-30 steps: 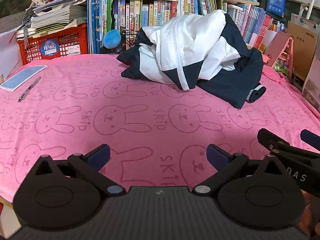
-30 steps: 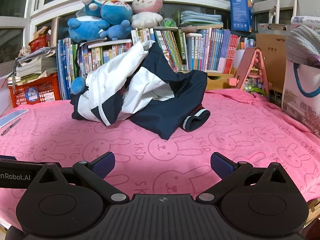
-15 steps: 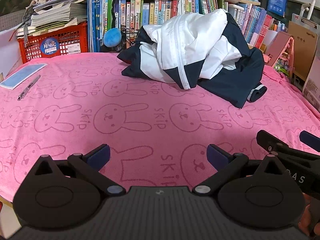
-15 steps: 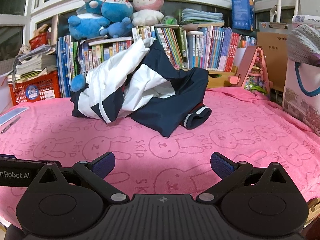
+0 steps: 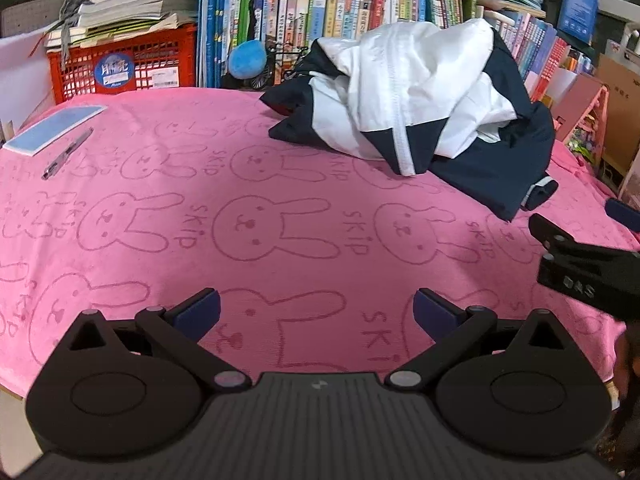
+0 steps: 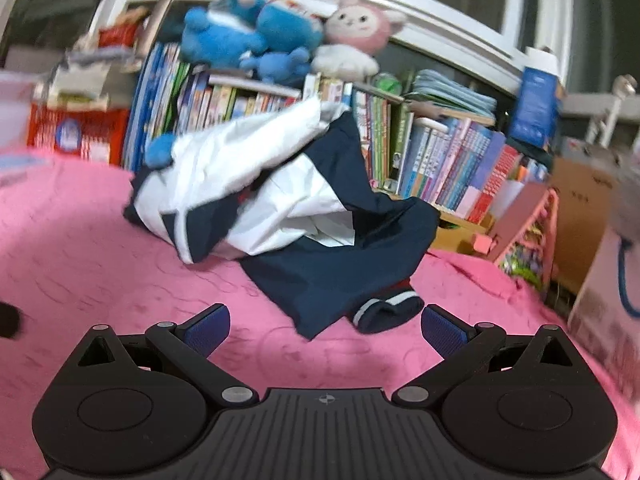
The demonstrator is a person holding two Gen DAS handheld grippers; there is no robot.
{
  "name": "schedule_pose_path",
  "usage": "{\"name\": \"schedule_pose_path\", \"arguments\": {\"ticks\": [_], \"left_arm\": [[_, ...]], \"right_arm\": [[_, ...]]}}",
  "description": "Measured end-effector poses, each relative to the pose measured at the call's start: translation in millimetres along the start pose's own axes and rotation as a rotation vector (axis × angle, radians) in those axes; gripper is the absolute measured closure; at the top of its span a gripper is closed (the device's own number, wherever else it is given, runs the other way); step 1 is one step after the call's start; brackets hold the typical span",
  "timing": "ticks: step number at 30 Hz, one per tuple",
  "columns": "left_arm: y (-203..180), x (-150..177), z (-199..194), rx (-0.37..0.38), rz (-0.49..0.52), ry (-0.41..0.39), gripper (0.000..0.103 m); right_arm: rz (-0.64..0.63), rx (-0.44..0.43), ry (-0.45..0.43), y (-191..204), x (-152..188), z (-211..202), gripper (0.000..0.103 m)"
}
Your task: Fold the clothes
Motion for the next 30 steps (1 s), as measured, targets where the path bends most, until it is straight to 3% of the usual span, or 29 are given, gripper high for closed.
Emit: {"name": "schedule_pose_path", "arguments": {"ticks": [5, 6, 9, 10, 14, 16, 18, 20, 21, 22, 24, 26, 29, 30], "left_arm": [[6.6, 1.1, 7.7, 0.003, -0.015, 0.022, 0.0], [8.0, 1.3, 8.4, 0.002, -0.016, 0.024, 0.0], [12.9, 1.3, 8.6, 0.0, -0.024, 0.024, 0.0], [14.5, 1.1, 8.5, -0.001, -0.027, 0.023, 0.0], [21.5, -0.2, 10.4, 0.004, -0.045, 0.024, 0.0], [24.8, -0.1, 13.2, 0.009, -0.053, 0.031, 0.0], [27.7, 0.7, 15.9, 0.015, -0.061, 0.037, 0.0], [30.5, 1.8, 18.5, 0.02, -0.069, 0.039, 0.0], [31.5, 2.1, 19.6, 0.02, -0.072, 0.038, 0.0], [31.6, 2.2, 20.1, 0.018, -0.072, 0.033, 0.0], [31.2, 2.1, 20.5, 0.016, -0.065, 0.03, 0.0], [32.7, 3.3, 18.7, 0.017, -0.06, 0.028, 0.0], [41.0, 4.8, 8.0, 0.013, -0.07, 0.001, 0.0], [44.3, 5.1, 3.0, 0.01, -0.074, -0.013, 0.0]], "right_arm": [[-0.043, -0.019, 0.077, -1.5, -14.7, 54.2, 0.002], [-0.047, -0.04, 0.097, -0.5, -17.8, 65.4, 0.011], [-0.026, -0.075, 0.172, -2.5, -26.1, 93.0, 0.078], [-0.016, -0.051, 0.188, -5.0, -29.0, 98.0, 0.084], [0.158, 0.053, 0.176, -44.8, -41.1, 99.2, 0.087], [0.218, 0.173, 0.154, -62.7, -45.9, 95.0, 0.091], [0.208, 0.333, 0.094, -74.4, -48.3, 85.1, 0.091], [0.207, 0.27, 0.052, -85.1, -51.8, 69.9, 0.087], [0.203, 0.155, 0.042, -86.6, -54.2, 62.1, 0.076], [0.183, 0.01, 0.038, -80.8, -56.6, 56.6, 0.045], [0.111, -0.255, 0.027, -56.8, -60.9, 48.9, 0.006], [0.007, -0.348, 0.025, -16.0, -63.9, 54.4, 0.004], [-0.101, -0.32, 0.043, 42.8, -71.0, 82.1, 0.0], [-0.109, -0.286, 0.056, 57.3, -74.6, 93.2, 0.008]]}}
Point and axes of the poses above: each gripper's, at about its wrist camera, not at the fingertips, and z roughly the way its jaws point, y to its left, x to its underside, the point moved 1 cm from there along z, roughly the way its jaws point, and after that the axes turned 8 degrees about y, right-handed, at the moved point
